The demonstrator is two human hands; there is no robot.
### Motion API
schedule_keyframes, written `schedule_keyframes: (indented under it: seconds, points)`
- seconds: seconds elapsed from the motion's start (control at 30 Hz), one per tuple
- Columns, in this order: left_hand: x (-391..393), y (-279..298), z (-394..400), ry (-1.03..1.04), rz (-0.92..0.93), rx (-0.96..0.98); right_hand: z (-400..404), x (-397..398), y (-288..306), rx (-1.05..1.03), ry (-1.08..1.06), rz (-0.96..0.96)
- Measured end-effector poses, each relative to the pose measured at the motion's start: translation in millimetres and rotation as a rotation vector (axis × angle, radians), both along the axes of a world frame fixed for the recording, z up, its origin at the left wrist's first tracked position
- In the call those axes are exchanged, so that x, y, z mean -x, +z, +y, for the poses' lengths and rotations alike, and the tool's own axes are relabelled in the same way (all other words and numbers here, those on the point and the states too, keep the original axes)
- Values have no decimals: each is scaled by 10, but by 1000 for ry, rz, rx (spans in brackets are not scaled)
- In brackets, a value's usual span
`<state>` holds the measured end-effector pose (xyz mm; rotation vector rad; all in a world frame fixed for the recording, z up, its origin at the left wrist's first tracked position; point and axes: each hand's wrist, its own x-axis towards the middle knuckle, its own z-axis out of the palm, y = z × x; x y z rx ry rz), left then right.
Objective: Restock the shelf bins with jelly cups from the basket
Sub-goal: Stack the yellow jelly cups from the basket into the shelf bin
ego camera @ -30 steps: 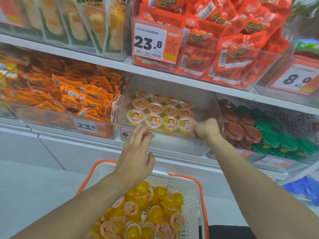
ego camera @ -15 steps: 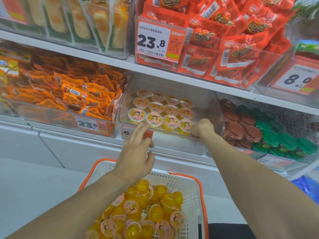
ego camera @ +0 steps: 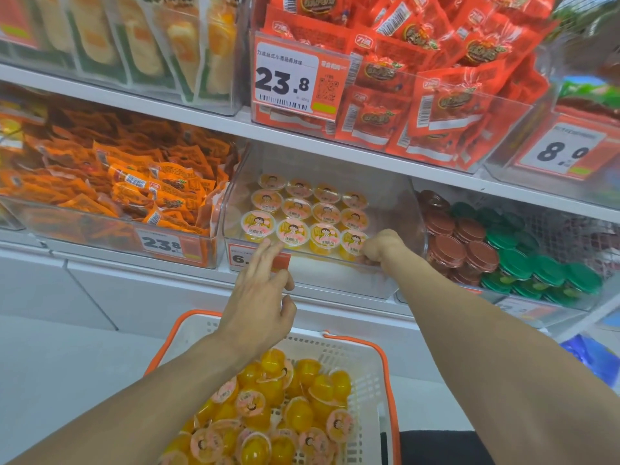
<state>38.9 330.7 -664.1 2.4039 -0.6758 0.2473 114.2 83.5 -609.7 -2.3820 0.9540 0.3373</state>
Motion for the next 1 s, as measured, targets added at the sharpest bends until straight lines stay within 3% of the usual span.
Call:
schedule_keyframes:
  seconds: [0.17,0.27,0.33,0.37,0.47,0.57,0.67,0.8,0.9,1.0]
  points:
    - [-5,-11,28,-11,6,-19,185,195,142,240,90,-145]
    - [27,-6,17,-11,-126,114,390,477,147,392,256,-571]
    - [64,-46,-23,2,-180,157,596,758,83,311,340,-855]
    - [92,-90,-50,-6,-121,123,691,897,-21,251,356,-909]
    - [249,-422,-137,-17,267,-183,930,1293,-607,142,363,-741]
    - [524,-1116,-91,-16,595,-523,1001,1652,-1381,69,437,-230]
    - [912,-1789,99,105,874,-671,972,2057,-1845,-27,473,184]
    - [1281,-2226,91,277,925,-628,857,2294,-2128,-103,471,359]
    - [1256,-2269,-172,352,833,-468,820,2273,-2325,-150,366,332]
    - [1033,-2226,-330,406,748,-508,817,2248,-2550,-223,192,289]
